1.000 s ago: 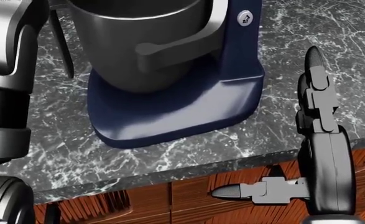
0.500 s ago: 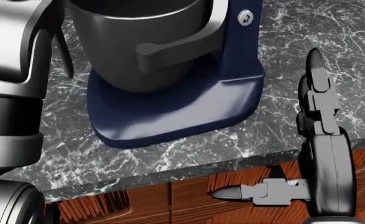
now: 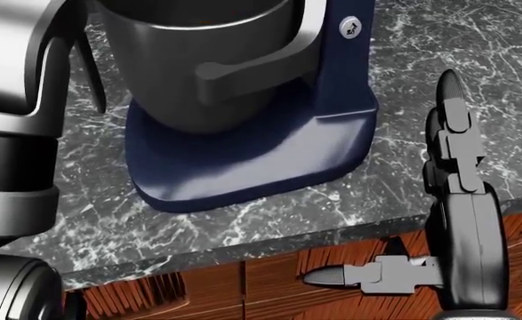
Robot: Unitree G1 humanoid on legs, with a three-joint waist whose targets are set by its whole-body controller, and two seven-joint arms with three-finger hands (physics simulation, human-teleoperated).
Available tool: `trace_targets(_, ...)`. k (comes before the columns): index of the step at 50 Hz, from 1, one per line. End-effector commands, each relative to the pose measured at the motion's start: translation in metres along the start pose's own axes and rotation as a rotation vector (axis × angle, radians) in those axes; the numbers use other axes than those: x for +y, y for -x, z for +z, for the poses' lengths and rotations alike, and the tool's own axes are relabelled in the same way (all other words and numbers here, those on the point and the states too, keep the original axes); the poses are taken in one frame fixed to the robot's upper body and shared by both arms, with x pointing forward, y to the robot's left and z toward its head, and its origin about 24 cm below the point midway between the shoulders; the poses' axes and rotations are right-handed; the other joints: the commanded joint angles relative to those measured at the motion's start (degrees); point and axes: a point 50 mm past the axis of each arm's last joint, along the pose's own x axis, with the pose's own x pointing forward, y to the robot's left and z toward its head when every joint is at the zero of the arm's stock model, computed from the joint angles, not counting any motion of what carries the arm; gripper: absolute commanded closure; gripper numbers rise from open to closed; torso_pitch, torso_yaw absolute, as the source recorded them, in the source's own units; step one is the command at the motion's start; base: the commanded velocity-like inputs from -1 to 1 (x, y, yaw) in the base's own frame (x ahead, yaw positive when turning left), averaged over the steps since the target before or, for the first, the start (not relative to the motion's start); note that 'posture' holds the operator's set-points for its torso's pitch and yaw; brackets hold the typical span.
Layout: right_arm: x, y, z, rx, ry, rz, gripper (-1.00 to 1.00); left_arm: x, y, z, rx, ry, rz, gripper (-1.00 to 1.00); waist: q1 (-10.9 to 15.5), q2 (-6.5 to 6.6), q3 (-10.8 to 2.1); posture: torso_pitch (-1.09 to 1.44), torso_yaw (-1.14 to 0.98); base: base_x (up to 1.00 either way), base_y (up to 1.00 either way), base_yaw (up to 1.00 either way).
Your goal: Place the cake in the stand mixer bowl.
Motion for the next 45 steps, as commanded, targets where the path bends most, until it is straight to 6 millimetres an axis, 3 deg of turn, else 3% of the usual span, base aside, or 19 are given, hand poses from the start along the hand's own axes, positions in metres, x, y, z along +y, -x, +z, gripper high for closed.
trace_targets(1, -0.003, -0.001, 0.014, -0.08, -0.002, -0.014, -1.0, 0.006, -0.001, 0.024, -0.094, -0.014, 0.019, -1.0, 0.0, -0.05, -1.36, 0.0, 0.0, 0.0, 0.0, 0.0)
trace_targets(31, -0.001, -0.002, 0.014, -0.077, 0.001, -0.012, -1.0, 0.031, 0.004, 0.019, -0.081, -0.047, 0.06, -1.0, 0.0, 0.17, -1.39, 0.0, 0.0, 0.0, 0.0, 0.0)
trace_targets(45, -0.001, -0.002, 0.014, -0.075, 0.002, -0.011, -1.0, 0.048, 0.011, 0.028, -0.102, -0.068, 0.085, -1.0, -0.1, 0.32, -1.27, 0.0, 0.0, 0.0, 0.0, 0.0)
